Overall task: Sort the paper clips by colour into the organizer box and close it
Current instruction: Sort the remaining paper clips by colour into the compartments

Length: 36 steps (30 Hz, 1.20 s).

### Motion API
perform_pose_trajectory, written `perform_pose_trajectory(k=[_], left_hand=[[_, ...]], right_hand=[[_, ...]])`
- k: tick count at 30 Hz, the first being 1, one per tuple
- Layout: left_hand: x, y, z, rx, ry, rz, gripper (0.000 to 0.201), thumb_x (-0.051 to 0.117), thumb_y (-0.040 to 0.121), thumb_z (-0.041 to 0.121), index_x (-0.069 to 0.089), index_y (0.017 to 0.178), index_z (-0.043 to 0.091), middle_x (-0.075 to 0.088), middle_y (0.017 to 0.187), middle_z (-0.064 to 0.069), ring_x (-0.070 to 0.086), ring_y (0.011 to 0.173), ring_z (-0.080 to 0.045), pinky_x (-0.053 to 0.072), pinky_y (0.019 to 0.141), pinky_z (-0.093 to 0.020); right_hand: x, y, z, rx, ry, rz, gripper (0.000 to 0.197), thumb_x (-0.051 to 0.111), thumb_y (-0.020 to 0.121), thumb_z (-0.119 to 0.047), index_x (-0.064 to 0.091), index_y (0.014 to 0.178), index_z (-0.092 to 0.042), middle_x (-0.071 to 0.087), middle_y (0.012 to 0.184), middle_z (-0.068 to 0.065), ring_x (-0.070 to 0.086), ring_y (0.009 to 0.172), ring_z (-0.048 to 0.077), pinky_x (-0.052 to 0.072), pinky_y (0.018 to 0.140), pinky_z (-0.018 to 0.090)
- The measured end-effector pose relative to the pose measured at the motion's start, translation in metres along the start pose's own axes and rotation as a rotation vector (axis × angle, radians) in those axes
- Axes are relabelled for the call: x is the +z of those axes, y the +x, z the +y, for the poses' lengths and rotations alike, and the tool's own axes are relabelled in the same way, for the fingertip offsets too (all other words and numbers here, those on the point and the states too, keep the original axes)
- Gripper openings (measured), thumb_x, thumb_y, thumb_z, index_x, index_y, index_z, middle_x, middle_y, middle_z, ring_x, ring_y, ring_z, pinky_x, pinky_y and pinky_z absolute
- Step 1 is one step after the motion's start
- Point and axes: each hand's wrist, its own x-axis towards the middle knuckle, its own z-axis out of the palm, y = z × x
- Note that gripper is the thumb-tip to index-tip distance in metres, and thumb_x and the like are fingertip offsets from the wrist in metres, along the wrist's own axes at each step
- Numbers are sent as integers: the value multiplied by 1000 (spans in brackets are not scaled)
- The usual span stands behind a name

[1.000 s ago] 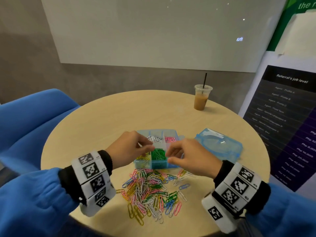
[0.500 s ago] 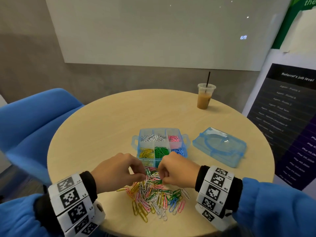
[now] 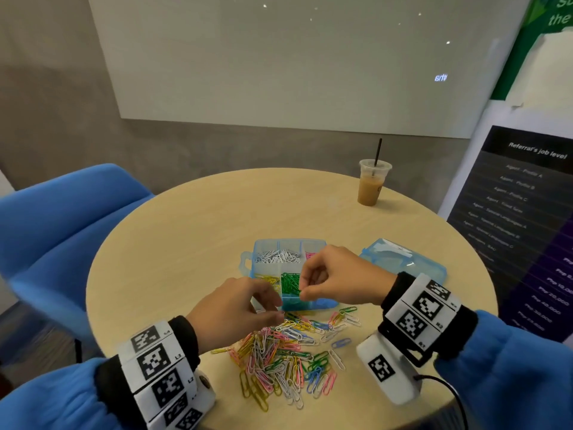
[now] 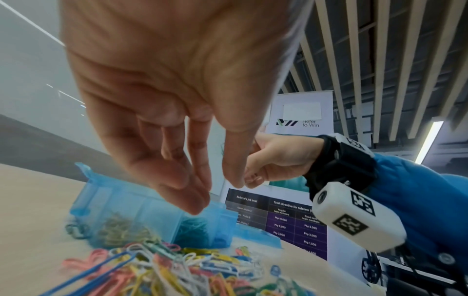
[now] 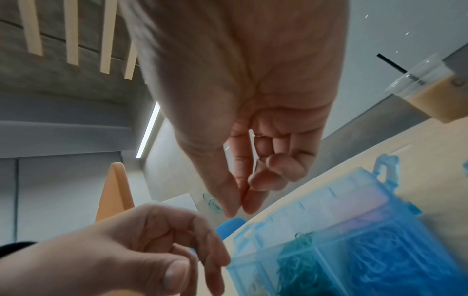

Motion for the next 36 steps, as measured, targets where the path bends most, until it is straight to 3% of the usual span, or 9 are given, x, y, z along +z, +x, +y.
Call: perform_pose_trajectory(k=[6,10,13,17,20,23,27,30,36], left_hand=[[3,7,7,6,-83,-1,17,72,85,37,71,93,22,71,85,7,64,61,-1,46,57,-14],[3,6,12,2,-94,-51,14,71,87,30,73,90,16,73,77,2,65,60,-4,43,52,-12],[1,1,11,43,-13,-102,13,71,86,34,73,93,23,71,81,10,63,66,3,52,63,-20],[0,-6,7,82,96,-209,10,73,84,34,69,93,35,68,88,17,61,78,0,53,75,-28],[2,-9,7,77,142,-233,14,75,81,31,65,87,38,65,85,22,61,75,-1,53,75,-32],[7,-7,14,72,237,-271,18,74,81,35,66,96,32,62,88,21,59,76,-2,52,73,-29],[14,2,25,95,466,-266,30,69,83,44,60,109,32,61,101,16,54,90,-10,47,73,-28],[20,8,29,118,535,-304,26,66,86,41,61,109,31,61,108,9,55,99,-14,49,77,-30],[20,15,25,126,516,-355,12,61,91,28,64,103,28,61,104,14,45,85,-4,45,73,-28]], right_hand=[[-3,10,6,55,36,77,6,77,79,-16,73,76,-12,67,69,1,56,61,5,48,63,22],[1,14,12,97,16,184,10,75,80,-19,73,85,-11,71,80,2,57,63,3,45,61,13],[-1,4,10,23,-114,220,16,74,81,-20,71,95,-12,71,85,0,53,60,-3,39,59,10],[10,-26,1,-151,-160,-116,7,73,81,-13,72,88,-14,62,72,-13,55,61,-5,43,61,13],[28,-41,7,-177,-230,-310,11,77,78,-15,72,87,-16,65,75,-10,54,63,3,50,68,27],[37,-43,17,-165,-249,-306,19,80,75,-21,72,92,-18,65,81,-7,52,62,3,47,67,25],[41,-39,23,-141,-249,-289,19,80,75,-20,71,92,-16,57,69,-14,52,59,1,40,59,14],[41,-37,27,-115,-228,-302,13,78,78,-16,69,88,-13,66,73,-6,53,57,2,40,57,13],[31,-39,40,-77,-199,-271,8,73,84,-17,65,86,-17,55,67,-15,51,59,0,40,60,12]])
